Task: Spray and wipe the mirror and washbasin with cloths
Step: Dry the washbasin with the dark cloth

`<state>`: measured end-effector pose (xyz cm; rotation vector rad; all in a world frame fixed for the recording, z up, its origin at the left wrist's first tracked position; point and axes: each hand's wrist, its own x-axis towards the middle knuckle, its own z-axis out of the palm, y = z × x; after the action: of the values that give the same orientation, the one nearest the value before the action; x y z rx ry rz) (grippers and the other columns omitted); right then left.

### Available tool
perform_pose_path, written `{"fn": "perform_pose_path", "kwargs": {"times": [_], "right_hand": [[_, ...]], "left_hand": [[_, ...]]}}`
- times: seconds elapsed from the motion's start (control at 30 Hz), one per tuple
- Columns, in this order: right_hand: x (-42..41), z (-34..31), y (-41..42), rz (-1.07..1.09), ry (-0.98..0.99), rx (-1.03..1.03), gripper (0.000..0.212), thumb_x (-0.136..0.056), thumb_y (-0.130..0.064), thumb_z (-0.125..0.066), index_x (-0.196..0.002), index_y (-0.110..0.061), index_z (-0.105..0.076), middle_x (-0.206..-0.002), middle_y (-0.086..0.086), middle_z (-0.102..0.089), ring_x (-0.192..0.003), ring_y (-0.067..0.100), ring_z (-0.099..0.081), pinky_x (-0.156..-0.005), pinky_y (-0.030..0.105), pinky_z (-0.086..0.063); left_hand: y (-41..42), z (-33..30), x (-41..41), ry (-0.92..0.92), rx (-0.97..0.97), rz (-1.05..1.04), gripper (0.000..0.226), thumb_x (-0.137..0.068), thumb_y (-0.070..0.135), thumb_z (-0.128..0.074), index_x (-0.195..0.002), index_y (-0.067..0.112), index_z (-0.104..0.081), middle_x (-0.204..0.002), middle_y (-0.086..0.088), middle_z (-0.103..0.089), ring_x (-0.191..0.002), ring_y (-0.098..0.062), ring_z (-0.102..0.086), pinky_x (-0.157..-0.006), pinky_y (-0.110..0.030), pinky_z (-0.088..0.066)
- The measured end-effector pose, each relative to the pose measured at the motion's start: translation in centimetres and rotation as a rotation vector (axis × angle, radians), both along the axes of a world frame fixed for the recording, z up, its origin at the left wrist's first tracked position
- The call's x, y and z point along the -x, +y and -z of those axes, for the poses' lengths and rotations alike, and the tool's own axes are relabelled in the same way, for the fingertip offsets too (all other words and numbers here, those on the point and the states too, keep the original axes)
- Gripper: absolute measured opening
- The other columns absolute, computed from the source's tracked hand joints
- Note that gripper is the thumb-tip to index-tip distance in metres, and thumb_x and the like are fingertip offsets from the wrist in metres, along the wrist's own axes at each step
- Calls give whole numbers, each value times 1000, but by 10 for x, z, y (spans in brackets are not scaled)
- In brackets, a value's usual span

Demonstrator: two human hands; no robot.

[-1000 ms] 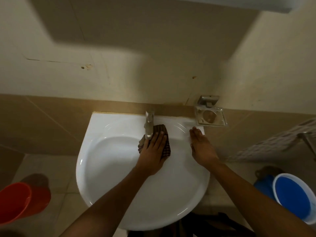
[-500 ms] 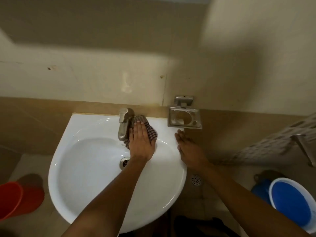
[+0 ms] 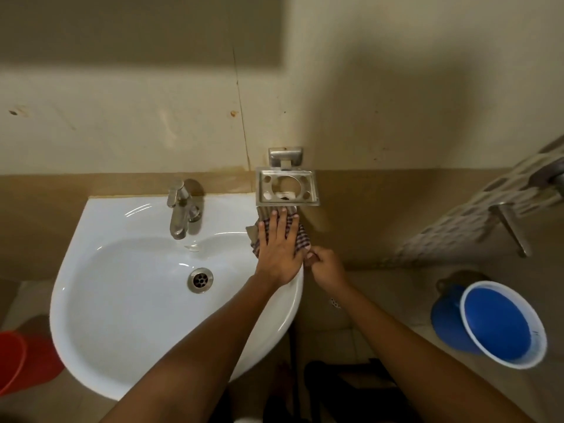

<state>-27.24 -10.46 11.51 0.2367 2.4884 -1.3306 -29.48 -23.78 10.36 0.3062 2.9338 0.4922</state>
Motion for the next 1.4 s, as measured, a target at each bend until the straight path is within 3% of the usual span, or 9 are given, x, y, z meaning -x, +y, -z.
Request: {"fn": "perform_pose_path", "kwargs": {"times": [0.13,0.27,0.47,0.53,0.6,0.77,0.9,1.17,1.4], "right_hand": [[-2,-3,12,86,-7,44,25,-95,-4,-45,-102,-6,-69,-99,11,-70,-91,28,-64,-75,31,-47],[-10,-1,14,133,-14,-14,32,-99,-12,-45,-124,-6,-63,-126,12,-64,-116,27,-58,-100,38,-45],[-39,-8,-5,75,38,-170,32,-101,-16,-42,-125,-6,-61,-126,14,-63,-116,30,-57,-97,35,-45],[-55,-9,-16,50,75,-213,31,-100,-15,-42,-123,-7,-61,-121,13,-66,-110,30,-60,-89,33,-46],[-74,-9,-28,31,88,-261,37,-100,-18,-42,-134,-10,-53,-130,11,-61,-117,29,-57,-95,35,-47],[-128,-10,-55,-103,120,-469,55,-102,-22,-40,-152,-9,-22,-160,10,-22,-143,26,-30,-110,41,-37],[-165,-8,-76,-229,211,-552,50,-104,-21,-31,-150,-3,-23,-162,13,-11,-150,25,-6,-119,41,-22],[-206,-11,-102,-324,221,-579,49,-105,-23,-26,-150,-3,-24,-161,12,-16,-150,27,-5,-121,43,-18],[-208,-15,-99,-391,204,-637,51,-105,-26,-24,-152,-6,-20,-162,11,-14,-150,26,-5,-120,45,-12]], "left_hand": [[10,-2,-33,-65,-165,50,78,-93,55,-25,-157,20,2,-162,-10,22,-143,-26,33,-113,-43,27],[9,1,-73,-172,-264,35,81,-101,45,-41,-156,18,12,-156,-8,34,-145,-29,32,-121,-50,11],[-7,-13,-124,-367,-383,-79,81,-96,68,-18,-157,22,7,-166,-4,9,-153,-22,5,-121,-43,-1],[-20,-14,-139,-363,-324,-50,76,-100,61,-19,-158,17,2,-166,-7,-2,-153,-24,-5,-121,-43,-8],[-36,-16,-156,-304,-230,11,74,-101,56,-27,-158,14,-6,-165,-9,-14,-150,-28,-21,-119,-46,-22],[-87,-23,-203,-144,-61,138,68,-97,50,-42,-152,14,-24,-147,-10,-44,-125,-30,-50,-95,-47,-49],[-143,-27,-234,-25,58,229,64,-95,46,-47,-149,14,-31,-131,-8,-54,-116,-27,-53,-88,-39,-47],[-254,-19,-254,96,174,305,67,-86,53,-56,-139,14,-44,-122,-8,-60,-116,-28,-54,-93,-44,-47],[-226,-27,-256,72,234,300,58,-89,47,-59,-136,15,-45,-124,-5,-59,-119,-29,-51,-98,-41,-42]]}}
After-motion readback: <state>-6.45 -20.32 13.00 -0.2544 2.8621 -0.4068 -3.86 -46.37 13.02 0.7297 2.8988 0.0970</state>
